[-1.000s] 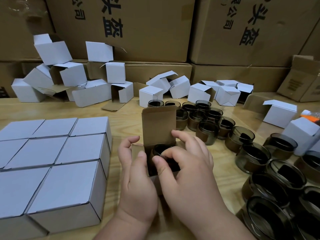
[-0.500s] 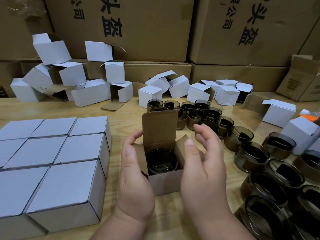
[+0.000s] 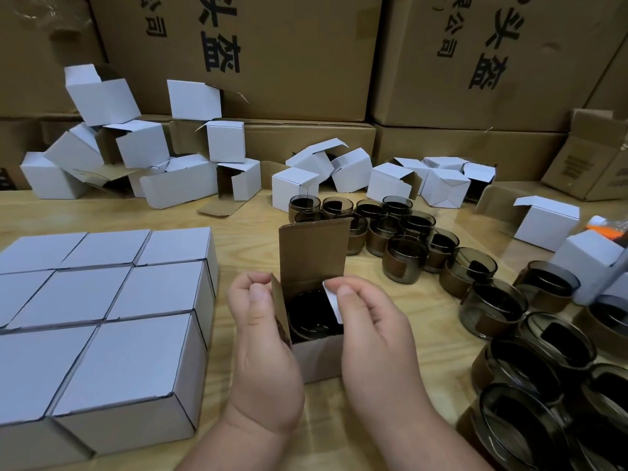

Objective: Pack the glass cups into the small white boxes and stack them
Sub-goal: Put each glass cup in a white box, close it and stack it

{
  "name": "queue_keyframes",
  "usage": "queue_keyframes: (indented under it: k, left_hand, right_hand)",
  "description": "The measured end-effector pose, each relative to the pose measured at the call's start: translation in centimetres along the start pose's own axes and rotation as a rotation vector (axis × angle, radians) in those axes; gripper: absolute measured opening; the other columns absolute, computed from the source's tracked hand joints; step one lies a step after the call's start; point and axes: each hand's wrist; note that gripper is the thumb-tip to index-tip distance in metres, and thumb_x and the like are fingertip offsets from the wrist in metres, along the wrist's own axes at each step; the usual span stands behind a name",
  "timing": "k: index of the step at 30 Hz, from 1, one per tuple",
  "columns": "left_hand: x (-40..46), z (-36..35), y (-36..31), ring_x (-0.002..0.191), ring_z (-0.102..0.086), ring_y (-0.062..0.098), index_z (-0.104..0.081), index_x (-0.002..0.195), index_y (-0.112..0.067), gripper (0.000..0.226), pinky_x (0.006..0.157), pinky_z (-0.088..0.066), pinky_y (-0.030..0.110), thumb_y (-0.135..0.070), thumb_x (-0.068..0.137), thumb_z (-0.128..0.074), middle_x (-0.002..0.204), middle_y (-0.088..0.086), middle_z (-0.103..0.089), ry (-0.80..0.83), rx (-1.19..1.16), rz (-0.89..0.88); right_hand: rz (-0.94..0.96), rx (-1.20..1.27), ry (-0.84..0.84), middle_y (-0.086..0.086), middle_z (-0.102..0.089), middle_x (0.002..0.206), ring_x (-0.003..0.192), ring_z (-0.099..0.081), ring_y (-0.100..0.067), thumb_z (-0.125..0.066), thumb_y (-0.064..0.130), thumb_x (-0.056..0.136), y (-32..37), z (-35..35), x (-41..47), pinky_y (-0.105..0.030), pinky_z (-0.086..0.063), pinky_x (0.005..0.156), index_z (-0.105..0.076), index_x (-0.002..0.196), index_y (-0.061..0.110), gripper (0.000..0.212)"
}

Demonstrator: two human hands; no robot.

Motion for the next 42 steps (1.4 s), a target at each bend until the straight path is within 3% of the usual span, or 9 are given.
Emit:
queue_keyframes:
  k: [2, 5, 11, 16, 23, 26, 32, 36, 42]
  left_hand:
    - [0.0, -0.08, -0.09, 0.088, -0.061, 0.013, -0.059, 0.096, -0.043, 0.028, 0.077, -0.051, 0.026, -0.062, 0.087, -0.041, 0.094, -0.005, -0.065, 0.008, -0.088, 0.047]
    - [-0.08, -0.14, -0.34, 0.084, -0.064, 0.015, -0.059, 0.1, -0.035, 0.028, 0.07, -0.054, 0.023, -0.056, 0.089, -0.044, 0.095, 0.002, -0.067, 0.022, -0.131, 0.064]
    - [-0.1, -0.15, -0.42, 0.08, -0.068, 0.01, -0.054, 0.108, -0.026, 0.024, 0.067, -0.055, 0.019, -0.035, 0.093, -0.037, 0.087, -0.006, -0.071, 0.051, -0.12, 0.058]
    - [-0.05, -0.12, -0.28, 0.086, -0.068, 0.014, -0.056, 0.095, -0.052, 0.038, 0.073, -0.052, 0.028, -0.019, 0.078, -0.051, 0.095, -0.01, -0.069, 0.065, -0.029, 0.095]
    - [0.04, -0.18, -0.22, 0.089, -0.071, 0.02, -0.051, 0.099, -0.059, 0.05, 0.079, -0.054, 0.039, -0.016, 0.074, -0.054, 0.103, -0.01, -0.072, 0.06, 0.021, 0.111]
    - [0.01, -0.22, -0.26, 0.094, -0.072, 0.022, -0.048, 0.109, -0.061, 0.055, 0.087, -0.056, 0.045, -0.018, 0.075, -0.055, 0.108, -0.009, -0.072, 0.07, 0.058, 0.124]
    - [-0.12, -0.18, -0.55, 0.107, -0.071, 0.015, -0.046, 0.133, -0.056, 0.064, 0.091, -0.054, 0.04, -0.022, 0.079, -0.057, 0.117, -0.013, -0.072, 0.147, 0.077, 0.146]
    - [-0.18, -0.27, -0.56, 0.108, -0.071, 0.013, -0.053, 0.131, -0.051, 0.061, 0.091, -0.054, 0.036, -0.019, 0.079, -0.057, 0.121, -0.011, -0.071, 0.175, 0.07, 0.145]
    - [-0.34, -0.4, -0.19, 0.101, -0.07, 0.012, -0.055, 0.108, -0.059, 0.049, 0.076, -0.055, 0.022, -0.019, 0.08, -0.057, 0.109, -0.015, -0.072, 0.129, 0.105, 0.047]
  right_hand:
    - [-0.029, -0.04, 0.037, 0.019, -0.068, 0.117, 0.115, -0.059, 0.005, -0.049, 0.042, 0.084, -0.2, -0.06, 0.08, -0.024, -0.049, 0.097, -0.072, 0.103, 0.038, 0.031]
    - [-0.077, -0.085, 0.075, 0.027, -0.064, 0.12, 0.114, -0.055, 0.013, -0.046, 0.04, 0.08, -0.38, -0.13, 0.21, -0.022, -0.049, 0.099, -0.068, 0.108, 0.044, 0.036]
    - [-0.101, -0.08, 0.063, 0.024, -0.064, 0.12, 0.113, -0.057, 0.008, -0.047, 0.035, 0.077, -0.34, -0.19, 0.3, -0.026, -0.051, 0.1, -0.067, 0.11, 0.044, 0.039]
    - [-0.119, -0.088, 0.06, 0.023, -0.064, 0.119, 0.113, -0.059, 0.003, -0.047, 0.034, 0.076, -0.25, -0.28, 0.37, -0.034, -0.051, 0.101, -0.067, 0.109, 0.044, 0.04]
    - [-0.122, -0.086, 0.052, 0.018, -0.068, 0.115, 0.109, -0.063, -0.005, -0.046, 0.033, 0.077, -0.25, -0.25, 0.34, -0.04, -0.054, 0.097, -0.066, 0.109, 0.044, 0.04]
    - [-0.101, -0.102, 0.061, 0.02, -0.069, 0.108, 0.101, -0.064, -0.004, -0.043, 0.031, 0.077, -0.21, 0.01, 0.42, -0.037, -0.055, 0.089, -0.061, 0.109, 0.05, 0.041]
    - [-0.063, -0.092, 0.046, 0.027, -0.066, 0.107, 0.093, -0.067, 0.001, -0.044, 0.023, 0.088, 0.08, 0.2, 0.57, -0.025, -0.05, 0.076, -0.049, 0.109, 0.061, 0.043]
    - [-0.043, -0.065, 0.005, 0.025, -0.065, 0.114, 0.1, -0.065, 0.004, -0.048, 0.012, 0.097, -0.45, 0.25, 0.65, -0.024, -0.05, 0.082, -0.047, 0.132, 0.052, 0.052]
    - [-0.013, 0.057, -0.08, 0.03, -0.072, 0.094, 0.09, -0.064, 0.013, -0.051, 0.016, 0.103, -0.14, 0.59, 0.99, -0.001, -0.043, 0.066, -0.071, 0.097, 0.033, 0.027]
Point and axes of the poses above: each hand's wrist, its own x-axis towards the middle knuckle, its own z-axis out of the back of the hand, y = z × x
